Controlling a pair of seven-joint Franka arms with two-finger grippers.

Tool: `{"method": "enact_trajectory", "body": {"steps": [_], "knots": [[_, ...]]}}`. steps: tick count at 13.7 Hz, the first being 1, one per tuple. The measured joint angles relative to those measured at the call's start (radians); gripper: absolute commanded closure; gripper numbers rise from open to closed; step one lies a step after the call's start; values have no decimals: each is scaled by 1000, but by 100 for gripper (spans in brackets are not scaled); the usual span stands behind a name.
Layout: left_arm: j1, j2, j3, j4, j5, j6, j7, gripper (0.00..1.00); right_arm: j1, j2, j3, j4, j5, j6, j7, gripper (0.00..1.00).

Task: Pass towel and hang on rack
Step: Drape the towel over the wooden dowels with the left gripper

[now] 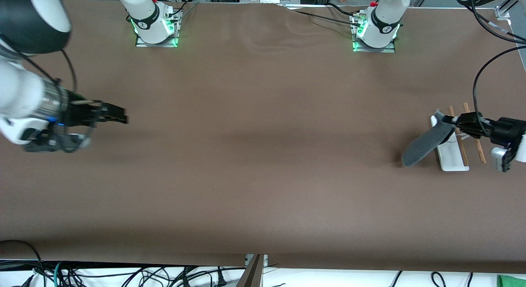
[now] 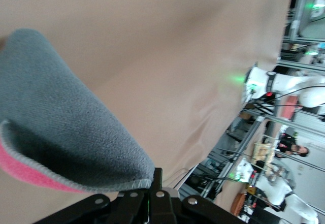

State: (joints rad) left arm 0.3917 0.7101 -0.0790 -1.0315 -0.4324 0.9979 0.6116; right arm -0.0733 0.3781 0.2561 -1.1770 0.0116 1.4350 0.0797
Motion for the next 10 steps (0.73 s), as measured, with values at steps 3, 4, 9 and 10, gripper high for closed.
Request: {"method": "enact_trajectory", "body": {"steps": [3,4,9,10], "knots": [[18,-44,1,19,74,-6,-1,100,-25,-49,-52,-32,-70,-3,-81,0],[38,-55,2,20,81,-6,0,100,-30,-59,-54,-42,-114,-3,-97,0],[217,-59,9,19,83,-6,87,100,-53,-104,-68,-87,-164,-5,-221,0],[245,-55,18,17,86,-3,119,100,-56,-119,-73,-103,-164,-13,-230,0]]}}
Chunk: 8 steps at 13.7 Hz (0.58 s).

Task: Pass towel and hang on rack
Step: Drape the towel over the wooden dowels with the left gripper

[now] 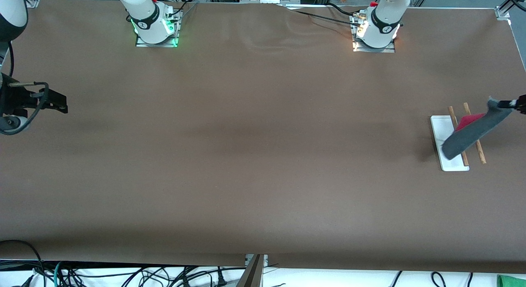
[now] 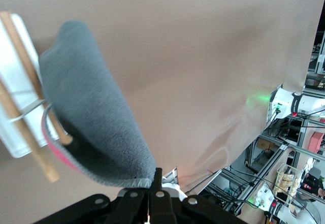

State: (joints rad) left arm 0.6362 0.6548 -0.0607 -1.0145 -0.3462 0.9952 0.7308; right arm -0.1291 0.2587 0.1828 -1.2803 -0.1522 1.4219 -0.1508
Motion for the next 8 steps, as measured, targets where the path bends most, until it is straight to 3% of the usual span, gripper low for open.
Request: {"method": "enact_trajectory", "body": {"steps": [4,8], "knots": [[23,23,91,-2,16,48,127,100,-2,-86,-24,-108,0,-24,-22,0],[26,66,102,-8,35,104,177,100,-3,-121,-40,-155,1,-24,-53,0]]}}
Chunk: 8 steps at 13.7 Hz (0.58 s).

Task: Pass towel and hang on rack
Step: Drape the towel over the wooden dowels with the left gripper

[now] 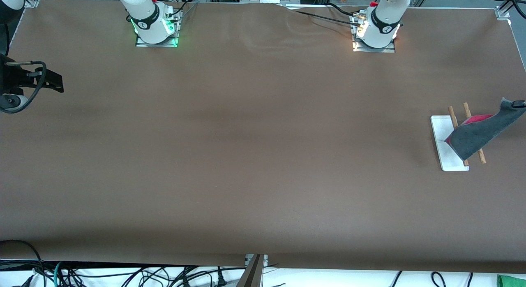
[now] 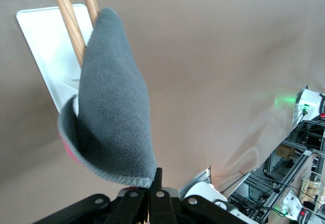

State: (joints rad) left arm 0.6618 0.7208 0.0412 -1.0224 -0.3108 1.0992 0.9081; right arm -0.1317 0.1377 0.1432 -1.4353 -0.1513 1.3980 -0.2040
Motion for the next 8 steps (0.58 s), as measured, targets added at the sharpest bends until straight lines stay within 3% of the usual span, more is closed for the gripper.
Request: {"method": "enact_trajectory", "body": {"steps": [5,6,8], "knots": [[18,65,1,-7,38,122,98,99,-1,-2,-26,-7,22,-14,-45,0],[20,78,1,-9,40,147,117,1,-1,-4,-27,-9,22,-24,-45,0],[24,103,4,-15,41,202,146,0,-1,-10,-27,-18,23,-35,-45,0]]}}
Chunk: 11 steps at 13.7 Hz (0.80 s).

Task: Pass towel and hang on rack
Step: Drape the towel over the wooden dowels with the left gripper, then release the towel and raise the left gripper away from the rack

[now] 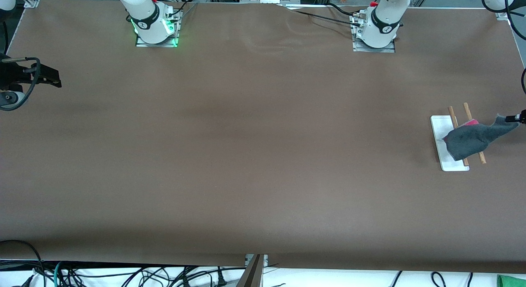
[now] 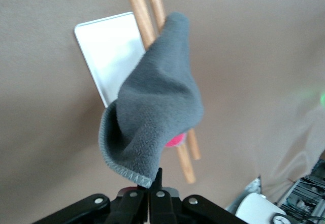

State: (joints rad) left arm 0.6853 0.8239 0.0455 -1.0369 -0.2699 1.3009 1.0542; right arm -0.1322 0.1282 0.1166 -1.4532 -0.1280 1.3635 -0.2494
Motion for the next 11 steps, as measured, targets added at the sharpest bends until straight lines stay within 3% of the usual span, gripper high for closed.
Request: {"method": "enact_trajectory", "body": {"steps": [4,8,11], "knots": [[3,9,3,9,19,45,13,0,0,-10,0,-11,17,-12,50,0],[-42,-24,2,43,151,78,8,0,0,-10,0,-13,23,-14,72,0],[-127,-101,-1,52,248,85,-65,0,0,-10,-1,-14,37,-14,75,0]]}}
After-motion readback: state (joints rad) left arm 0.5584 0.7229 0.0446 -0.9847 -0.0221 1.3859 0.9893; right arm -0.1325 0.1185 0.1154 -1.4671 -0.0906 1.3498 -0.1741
